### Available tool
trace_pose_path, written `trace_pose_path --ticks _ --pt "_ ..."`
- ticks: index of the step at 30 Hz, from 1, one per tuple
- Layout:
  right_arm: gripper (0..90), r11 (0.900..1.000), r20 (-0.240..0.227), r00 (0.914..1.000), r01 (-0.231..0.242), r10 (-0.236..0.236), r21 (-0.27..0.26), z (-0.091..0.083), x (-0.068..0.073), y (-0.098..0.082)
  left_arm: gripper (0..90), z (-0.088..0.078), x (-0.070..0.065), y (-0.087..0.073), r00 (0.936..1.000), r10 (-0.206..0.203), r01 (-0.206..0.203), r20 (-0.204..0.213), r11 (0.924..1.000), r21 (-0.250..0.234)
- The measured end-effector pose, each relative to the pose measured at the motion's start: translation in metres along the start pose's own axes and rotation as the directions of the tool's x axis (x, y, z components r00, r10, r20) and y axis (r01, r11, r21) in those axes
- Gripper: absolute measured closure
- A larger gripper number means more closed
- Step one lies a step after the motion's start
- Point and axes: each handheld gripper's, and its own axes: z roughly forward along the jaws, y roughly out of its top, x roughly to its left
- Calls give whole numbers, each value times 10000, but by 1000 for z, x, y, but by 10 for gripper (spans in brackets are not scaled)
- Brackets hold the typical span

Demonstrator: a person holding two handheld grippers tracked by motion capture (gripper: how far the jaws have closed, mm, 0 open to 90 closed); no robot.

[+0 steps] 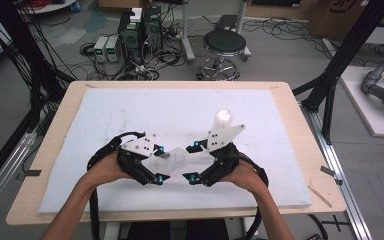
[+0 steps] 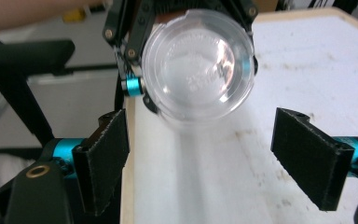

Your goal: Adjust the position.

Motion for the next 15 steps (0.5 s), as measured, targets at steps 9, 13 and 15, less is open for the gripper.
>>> trace_pose_path --ticks 9,13,15 --pt "190 9865 118 9993 345 -369 1602 0 3 9 327 9 0 11 9995 191 -240 245 9747 2220" --pt "190 9668 33 9982 572 -599 2490 5 5 12 327 15 -1 15 9991 299 -379 313 9525 3023" --pt "190 9512 66 9971 707 -762 3004 8 6 14 327 17 -1 17 9989 324 -416 341 9463 3206"
